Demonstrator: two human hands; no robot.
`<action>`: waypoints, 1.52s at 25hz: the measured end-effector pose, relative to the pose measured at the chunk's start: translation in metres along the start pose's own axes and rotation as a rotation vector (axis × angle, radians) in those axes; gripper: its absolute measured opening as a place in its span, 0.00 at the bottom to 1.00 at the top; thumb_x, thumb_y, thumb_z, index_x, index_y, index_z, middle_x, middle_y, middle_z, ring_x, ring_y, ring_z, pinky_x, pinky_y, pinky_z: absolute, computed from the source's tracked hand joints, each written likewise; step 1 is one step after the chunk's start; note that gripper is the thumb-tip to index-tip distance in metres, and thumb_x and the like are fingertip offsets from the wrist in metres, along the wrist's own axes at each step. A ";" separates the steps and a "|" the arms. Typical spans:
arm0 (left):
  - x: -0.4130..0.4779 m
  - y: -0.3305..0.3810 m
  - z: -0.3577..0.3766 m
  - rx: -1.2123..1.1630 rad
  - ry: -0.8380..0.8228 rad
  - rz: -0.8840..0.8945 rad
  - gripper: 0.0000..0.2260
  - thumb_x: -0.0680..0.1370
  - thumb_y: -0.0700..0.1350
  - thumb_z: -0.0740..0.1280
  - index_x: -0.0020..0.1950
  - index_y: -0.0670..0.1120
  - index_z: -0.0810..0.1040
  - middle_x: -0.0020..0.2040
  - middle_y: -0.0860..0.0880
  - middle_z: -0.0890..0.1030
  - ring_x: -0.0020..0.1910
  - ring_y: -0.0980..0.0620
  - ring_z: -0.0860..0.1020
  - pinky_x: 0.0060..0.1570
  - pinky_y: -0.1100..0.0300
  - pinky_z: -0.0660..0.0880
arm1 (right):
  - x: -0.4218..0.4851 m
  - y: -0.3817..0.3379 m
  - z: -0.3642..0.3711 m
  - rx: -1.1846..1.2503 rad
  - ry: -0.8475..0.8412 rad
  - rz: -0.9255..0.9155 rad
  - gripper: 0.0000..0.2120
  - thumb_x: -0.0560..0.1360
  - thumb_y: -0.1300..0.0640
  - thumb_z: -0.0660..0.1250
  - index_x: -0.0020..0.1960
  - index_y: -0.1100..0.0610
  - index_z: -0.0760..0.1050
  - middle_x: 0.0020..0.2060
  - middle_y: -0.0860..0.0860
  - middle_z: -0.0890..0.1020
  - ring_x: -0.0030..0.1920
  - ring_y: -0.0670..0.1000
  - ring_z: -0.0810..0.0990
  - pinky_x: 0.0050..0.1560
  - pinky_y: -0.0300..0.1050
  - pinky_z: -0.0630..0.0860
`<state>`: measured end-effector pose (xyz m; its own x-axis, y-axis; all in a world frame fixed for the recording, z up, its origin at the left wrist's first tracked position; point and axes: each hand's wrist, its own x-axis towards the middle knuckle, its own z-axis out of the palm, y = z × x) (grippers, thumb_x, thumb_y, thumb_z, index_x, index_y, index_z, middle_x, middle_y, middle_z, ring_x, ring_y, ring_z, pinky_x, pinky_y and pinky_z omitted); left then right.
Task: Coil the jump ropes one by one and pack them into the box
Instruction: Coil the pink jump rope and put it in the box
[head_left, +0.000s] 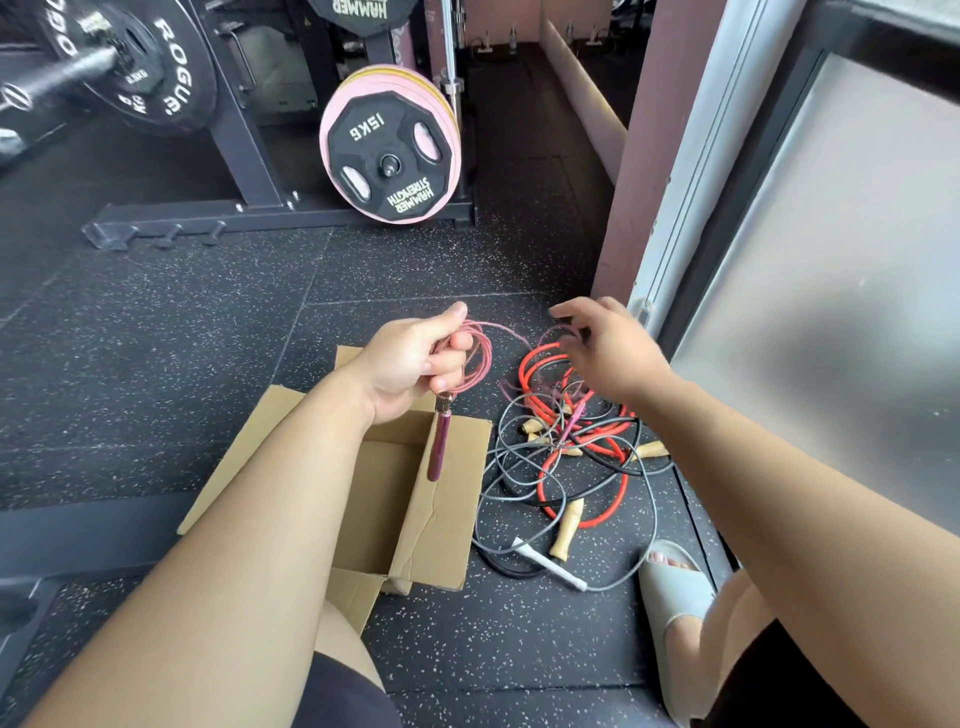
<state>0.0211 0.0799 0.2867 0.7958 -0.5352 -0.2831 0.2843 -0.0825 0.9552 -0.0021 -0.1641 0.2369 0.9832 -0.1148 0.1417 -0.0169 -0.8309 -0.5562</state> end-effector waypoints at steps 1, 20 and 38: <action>0.000 0.000 0.002 -0.030 -0.026 -0.017 0.18 0.84 0.54 0.55 0.38 0.46 0.69 0.22 0.54 0.59 0.25 0.52 0.61 0.31 0.61 0.63 | -0.003 -0.003 0.004 -0.055 -0.056 -0.149 0.22 0.73 0.55 0.63 0.66 0.43 0.75 0.57 0.49 0.78 0.58 0.53 0.78 0.61 0.54 0.74; 0.011 -0.010 0.031 -0.209 0.201 0.372 0.12 0.86 0.47 0.52 0.49 0.44 0.71 0.43 0.46 0.87 0.49 0.49 0.85 0.52 0.61 0.76 | -0.026 -0.054 0.030 -0.066 -0.189 -0.422 0.12 0.73 0.59 0.68 0.50 0.51 0.67 0.40 0.49 0.69 0.40 0.52 0.69 0.46 0.53 0.74; 0.001 -0.013 0.020 1.069 0.317 0.458 0.11 0.85 0.49 0.55 0.45 0.47 0.69 0.35 0.59 0.70 0.44 0.50 0.69 0.55 0.54 0.63 | -0.035 -0.050 0.013 0.314 -0.075 -0.647 0.10 0.79 0.54 0.70 0.43 0.60 0.77 0.34 0.51 0.80 0.35 0.51 0.79 0.38 0.48 0.76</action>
<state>0.0074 0.0637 0.2760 0.8455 -0.4792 0.2355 -0.5263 -0.6739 0.5186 -0.0337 -0.1119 0.2491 0.7885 0.3945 0.4718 0.6148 -0.5227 -0.5906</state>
